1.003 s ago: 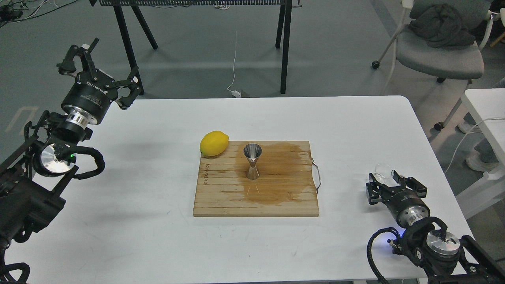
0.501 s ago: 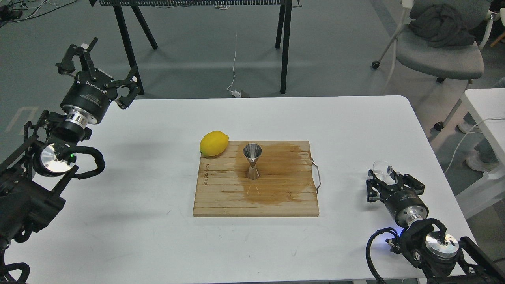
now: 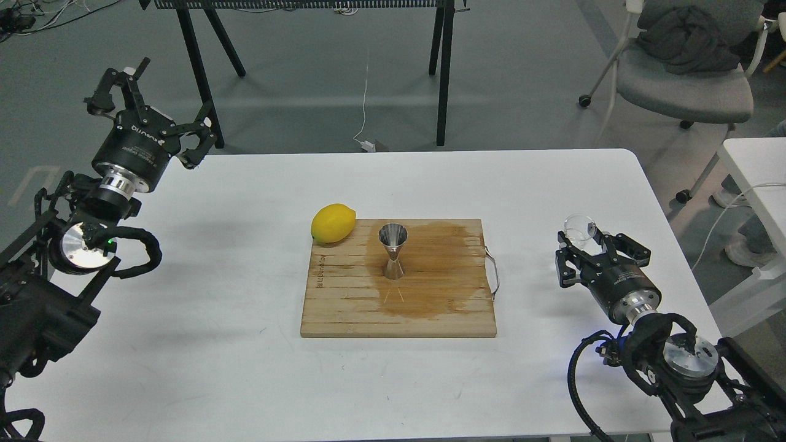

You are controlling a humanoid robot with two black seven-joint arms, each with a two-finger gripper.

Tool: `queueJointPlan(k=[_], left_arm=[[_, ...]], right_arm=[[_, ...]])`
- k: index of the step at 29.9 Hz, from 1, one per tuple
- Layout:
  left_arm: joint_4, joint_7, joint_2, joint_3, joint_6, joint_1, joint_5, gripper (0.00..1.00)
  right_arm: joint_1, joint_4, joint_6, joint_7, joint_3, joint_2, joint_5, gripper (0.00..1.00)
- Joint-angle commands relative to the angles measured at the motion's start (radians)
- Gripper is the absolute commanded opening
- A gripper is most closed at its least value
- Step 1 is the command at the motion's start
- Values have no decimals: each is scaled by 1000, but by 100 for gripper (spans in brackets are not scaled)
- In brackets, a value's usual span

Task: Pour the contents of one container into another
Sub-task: 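Lift the glass cup and carry it above the jigger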

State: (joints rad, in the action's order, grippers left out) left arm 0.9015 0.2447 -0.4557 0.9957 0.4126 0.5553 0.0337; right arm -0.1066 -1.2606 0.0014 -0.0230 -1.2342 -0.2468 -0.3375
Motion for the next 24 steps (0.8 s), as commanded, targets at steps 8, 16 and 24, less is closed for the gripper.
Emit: queueJointPlan(k=[8, 16, 24], left_arm=[[0, 7, 0, 3, 2, -8, 0, 100], [0, 7, -6, 1, 2, -9, 0, 100], [0, 7, -3, 1, -1, -9, 0, 100]], right_arm=[[-162, -166, -237, 0, 143, -8, 139, 27], [-280, -169, -296, 2, 278, 52, 328, 27], [-338, -166, -339, 2, 404, 132, 534, 27]])
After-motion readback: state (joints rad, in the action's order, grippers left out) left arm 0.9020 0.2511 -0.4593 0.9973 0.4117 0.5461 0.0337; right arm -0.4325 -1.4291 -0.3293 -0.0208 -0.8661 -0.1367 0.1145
